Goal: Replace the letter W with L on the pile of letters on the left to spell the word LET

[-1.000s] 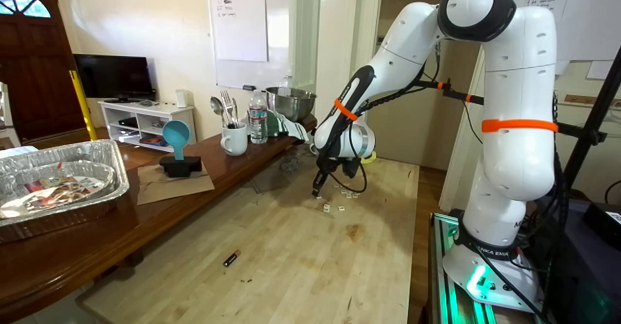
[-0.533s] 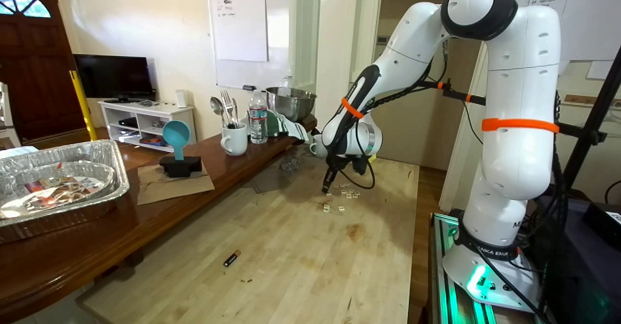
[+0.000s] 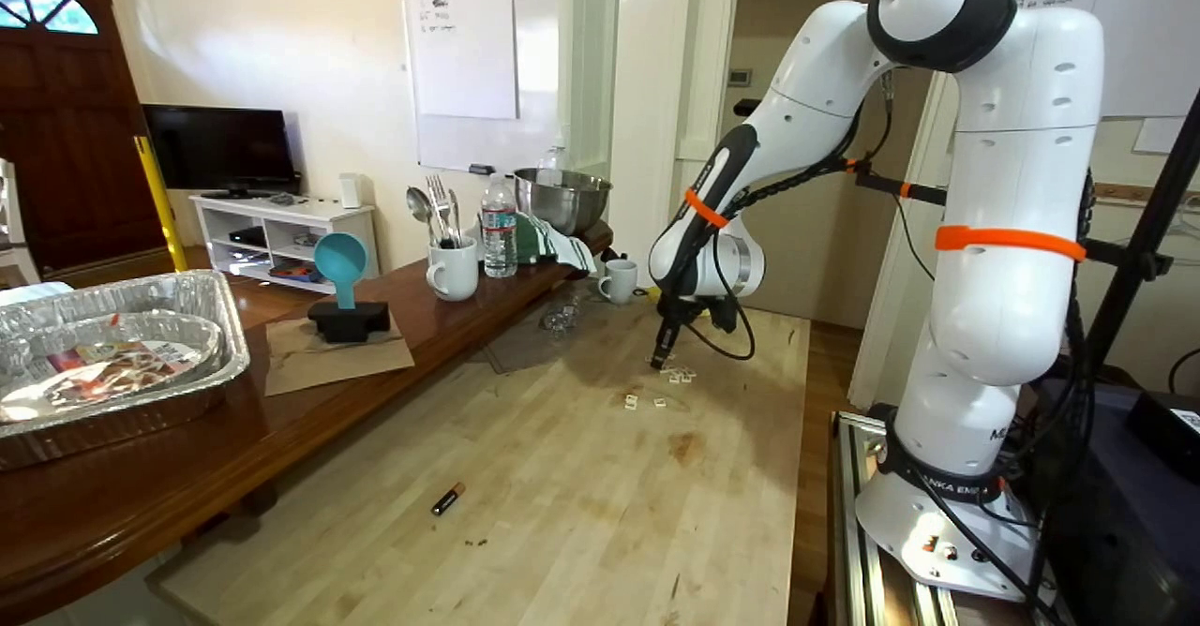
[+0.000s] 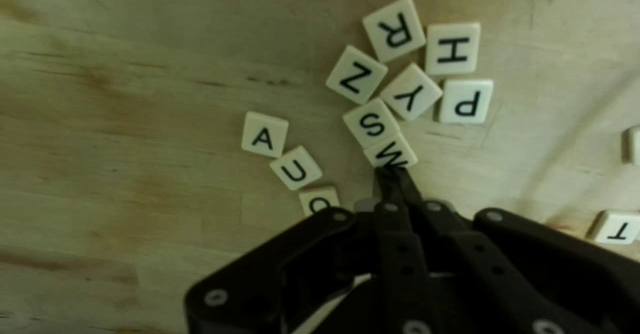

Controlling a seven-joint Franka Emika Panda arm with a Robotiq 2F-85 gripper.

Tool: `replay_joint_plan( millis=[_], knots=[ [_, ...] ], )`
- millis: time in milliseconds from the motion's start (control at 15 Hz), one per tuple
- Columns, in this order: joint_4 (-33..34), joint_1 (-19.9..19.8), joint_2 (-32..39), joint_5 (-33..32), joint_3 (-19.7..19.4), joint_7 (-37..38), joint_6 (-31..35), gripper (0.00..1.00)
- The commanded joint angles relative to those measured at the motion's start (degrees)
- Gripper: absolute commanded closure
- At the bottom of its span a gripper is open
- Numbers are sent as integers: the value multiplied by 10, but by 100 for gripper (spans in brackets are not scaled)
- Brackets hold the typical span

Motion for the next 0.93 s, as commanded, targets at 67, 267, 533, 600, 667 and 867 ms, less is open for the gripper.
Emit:
replay_joint_plan(
  millis=[67, 267, 533, 600, 667, 867],
  knots=[
    [-30, -3, -41, -7, -7, -13, -2, 100],
    [-37, -1, -80, 15, 5, -17, -21, 100],
    [-57, 7, -113, -8, 9, -5, -32, 100],
    [-63, 7, -117, -16, 11, -4, -40, 100],
    [-38, 4, -90, -25, 13, -9, -57, 100],
    [-41, 5, -87, -59, 17, -7, -90, 100]
  ],
)
